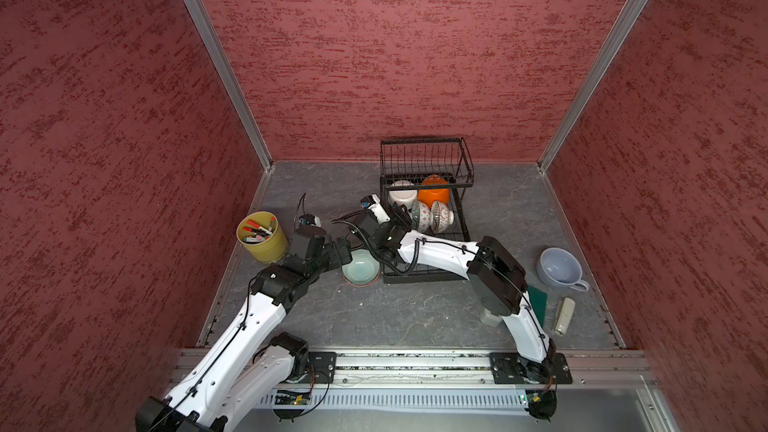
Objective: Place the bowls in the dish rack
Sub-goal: 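Open the right gripper and withdraw it from the rack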
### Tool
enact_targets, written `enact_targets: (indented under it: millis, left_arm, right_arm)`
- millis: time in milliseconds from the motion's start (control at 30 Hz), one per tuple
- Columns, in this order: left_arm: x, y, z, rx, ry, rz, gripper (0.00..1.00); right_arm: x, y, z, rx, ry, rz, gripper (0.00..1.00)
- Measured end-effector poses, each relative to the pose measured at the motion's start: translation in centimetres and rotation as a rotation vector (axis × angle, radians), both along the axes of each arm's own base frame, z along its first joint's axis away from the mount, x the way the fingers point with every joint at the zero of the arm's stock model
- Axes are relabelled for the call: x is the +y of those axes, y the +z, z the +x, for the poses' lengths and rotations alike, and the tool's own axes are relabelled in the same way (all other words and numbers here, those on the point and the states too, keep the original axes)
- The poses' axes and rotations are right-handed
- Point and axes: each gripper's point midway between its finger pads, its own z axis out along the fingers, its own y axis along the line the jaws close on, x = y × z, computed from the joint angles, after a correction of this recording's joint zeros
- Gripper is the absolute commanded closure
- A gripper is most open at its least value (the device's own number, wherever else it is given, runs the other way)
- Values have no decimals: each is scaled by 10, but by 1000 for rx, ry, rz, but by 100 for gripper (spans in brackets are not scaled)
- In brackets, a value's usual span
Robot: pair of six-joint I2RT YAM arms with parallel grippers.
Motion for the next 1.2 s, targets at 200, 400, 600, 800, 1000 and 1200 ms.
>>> enact_targets:
  millis: [200,400,600,800,1000,1200]
  left_arm:
    - [-8,-2,5,24,-23,-15,0]
    - [-18,7,8,8,-59,-55,0]
    - [-26,15,6,-4,-95,-94,0]
    - [-34,23,0,-20,-138,-143,0]
    - [-42,32,-4,-28,-170,-211,0]
    - [-48,37,-4,-23,-189,-276,0]
  right_arm:
    - [-3,6,-18,69,55,88,30]
    - [-12,4,-40,177,105,187,30]
    - [-21,-7,-52,251,112,244,29]
    - [-35,-12,-56,270,86,263,29]
    - [-46,-6,-55,259,62,289,29]
    - [-55,2,-48,241,36,317,29]
